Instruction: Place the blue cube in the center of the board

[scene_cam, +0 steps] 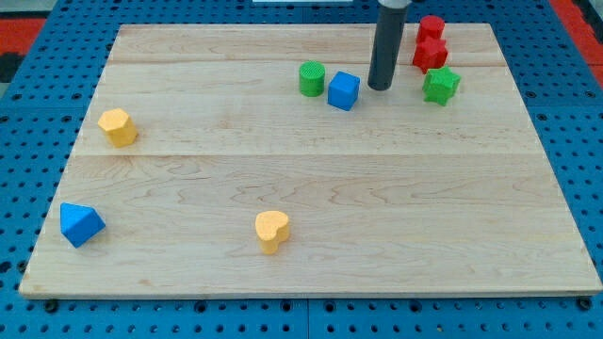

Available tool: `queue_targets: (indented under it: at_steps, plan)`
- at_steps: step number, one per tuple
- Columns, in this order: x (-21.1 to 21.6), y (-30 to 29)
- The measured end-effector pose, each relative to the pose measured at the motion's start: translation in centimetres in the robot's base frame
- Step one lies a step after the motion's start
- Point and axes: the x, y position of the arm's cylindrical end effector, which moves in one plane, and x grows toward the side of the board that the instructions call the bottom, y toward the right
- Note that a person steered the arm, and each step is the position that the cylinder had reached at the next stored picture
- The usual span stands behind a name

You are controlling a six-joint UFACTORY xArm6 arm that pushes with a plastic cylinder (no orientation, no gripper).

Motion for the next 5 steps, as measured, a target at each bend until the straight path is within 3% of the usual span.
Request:
queue_targets:
  at_steps: [1,2,4,5]
  plan:
    - [0.7,-6.4]
    - [4.3,-8.6]
    - [9.6,-2.7]
    - [13.3,-3.3]
